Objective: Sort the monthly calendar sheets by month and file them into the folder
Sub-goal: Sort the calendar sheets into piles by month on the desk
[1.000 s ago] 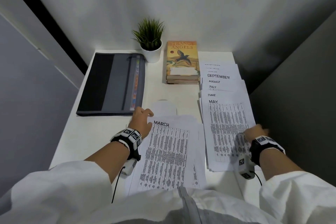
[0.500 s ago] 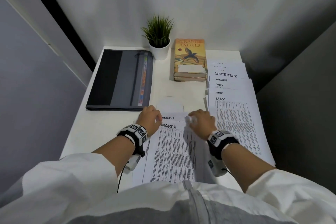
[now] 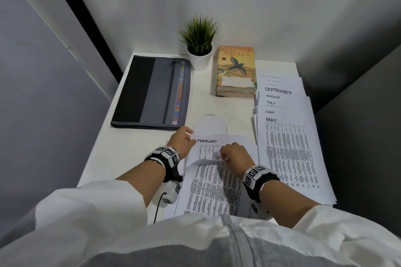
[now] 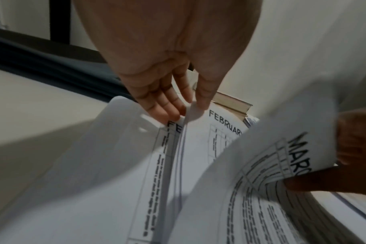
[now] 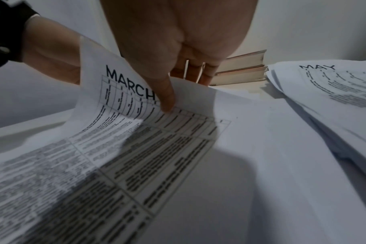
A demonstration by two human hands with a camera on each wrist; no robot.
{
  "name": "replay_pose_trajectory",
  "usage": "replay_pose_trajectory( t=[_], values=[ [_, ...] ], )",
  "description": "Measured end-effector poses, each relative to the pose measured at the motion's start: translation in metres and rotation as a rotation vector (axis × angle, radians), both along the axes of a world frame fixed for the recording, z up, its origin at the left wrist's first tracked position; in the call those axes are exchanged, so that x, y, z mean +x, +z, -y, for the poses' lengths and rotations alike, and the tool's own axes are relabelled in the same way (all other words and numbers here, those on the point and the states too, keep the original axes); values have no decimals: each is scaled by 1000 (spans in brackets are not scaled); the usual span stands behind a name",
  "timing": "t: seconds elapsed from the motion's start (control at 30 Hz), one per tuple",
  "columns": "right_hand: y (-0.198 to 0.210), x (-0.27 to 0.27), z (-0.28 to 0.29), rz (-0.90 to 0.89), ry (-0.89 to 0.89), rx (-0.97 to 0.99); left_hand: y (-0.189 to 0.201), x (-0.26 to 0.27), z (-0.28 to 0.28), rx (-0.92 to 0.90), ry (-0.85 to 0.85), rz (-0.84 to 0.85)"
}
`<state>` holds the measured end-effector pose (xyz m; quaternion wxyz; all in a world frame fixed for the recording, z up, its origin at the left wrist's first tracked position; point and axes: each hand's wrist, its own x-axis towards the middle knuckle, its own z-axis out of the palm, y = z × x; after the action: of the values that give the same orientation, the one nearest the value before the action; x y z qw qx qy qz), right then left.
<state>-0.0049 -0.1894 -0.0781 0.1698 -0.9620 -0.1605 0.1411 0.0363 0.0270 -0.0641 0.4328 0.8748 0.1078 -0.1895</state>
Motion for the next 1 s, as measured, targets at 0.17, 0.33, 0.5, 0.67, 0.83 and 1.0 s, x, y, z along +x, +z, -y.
replay_pose_trajectory(
  t=[0.17, 0.33, 0.5, 0.67, 0.83, 1.0],
  values=[
    [7, 1, 5, 23, -103, 174, 0, 0, 3, 5, -59, 16],
    [13, 2, -4, 1, -319, 396, 3, -4, 7, 2, -96, 38],
    [16, 2, -11, 14, -258, 302, 3, -7, 5, -135, -89, -18],
    [15, 0, -9, -1, -227, 255, 1, -8, 6, -223, -73, -99],
    [18, -1, -4, 15, -176, 203, -1, -13, 5, -255, -46, -100],
    [16, -1, -2, -28, -260, 285, 0, -13, 8, -169, -51, -63]
  ],
)
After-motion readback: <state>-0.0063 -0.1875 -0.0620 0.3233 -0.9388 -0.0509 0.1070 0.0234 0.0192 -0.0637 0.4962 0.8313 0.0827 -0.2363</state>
